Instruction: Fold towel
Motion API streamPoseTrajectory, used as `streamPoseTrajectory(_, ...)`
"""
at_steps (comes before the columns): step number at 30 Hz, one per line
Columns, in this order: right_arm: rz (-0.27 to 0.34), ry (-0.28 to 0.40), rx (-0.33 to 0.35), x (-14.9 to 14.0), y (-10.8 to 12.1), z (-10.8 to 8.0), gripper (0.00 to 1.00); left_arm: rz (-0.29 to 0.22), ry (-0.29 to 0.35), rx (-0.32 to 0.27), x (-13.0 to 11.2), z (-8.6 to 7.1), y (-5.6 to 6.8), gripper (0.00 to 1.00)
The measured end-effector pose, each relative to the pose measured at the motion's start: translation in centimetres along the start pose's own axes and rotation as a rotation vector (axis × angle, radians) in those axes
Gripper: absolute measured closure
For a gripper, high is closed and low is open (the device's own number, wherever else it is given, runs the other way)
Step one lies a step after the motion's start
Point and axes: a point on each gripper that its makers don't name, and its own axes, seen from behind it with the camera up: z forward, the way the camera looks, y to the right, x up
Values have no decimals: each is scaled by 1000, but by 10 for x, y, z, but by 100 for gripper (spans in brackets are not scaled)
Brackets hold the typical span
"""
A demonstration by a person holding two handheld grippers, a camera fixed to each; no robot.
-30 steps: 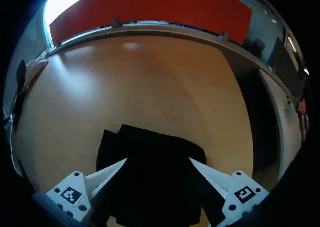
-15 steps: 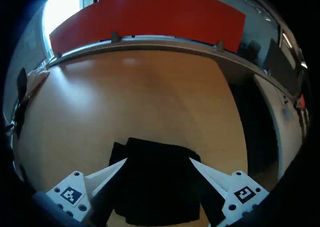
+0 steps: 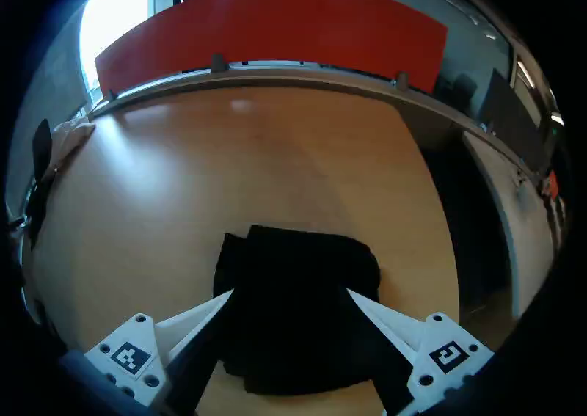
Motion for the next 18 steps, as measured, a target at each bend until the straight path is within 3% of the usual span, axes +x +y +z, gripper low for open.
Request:
streamPoseTrajectory(9, 7, -15, -17, -27, -1, -9, 1, 2, 1, -6, -1, -2, -1, 15)
streamPoseTrajectory(18, 10, -41, -29, -51, -1, -7, 1, 7, -3, -6, -3, -4, -1, 15)
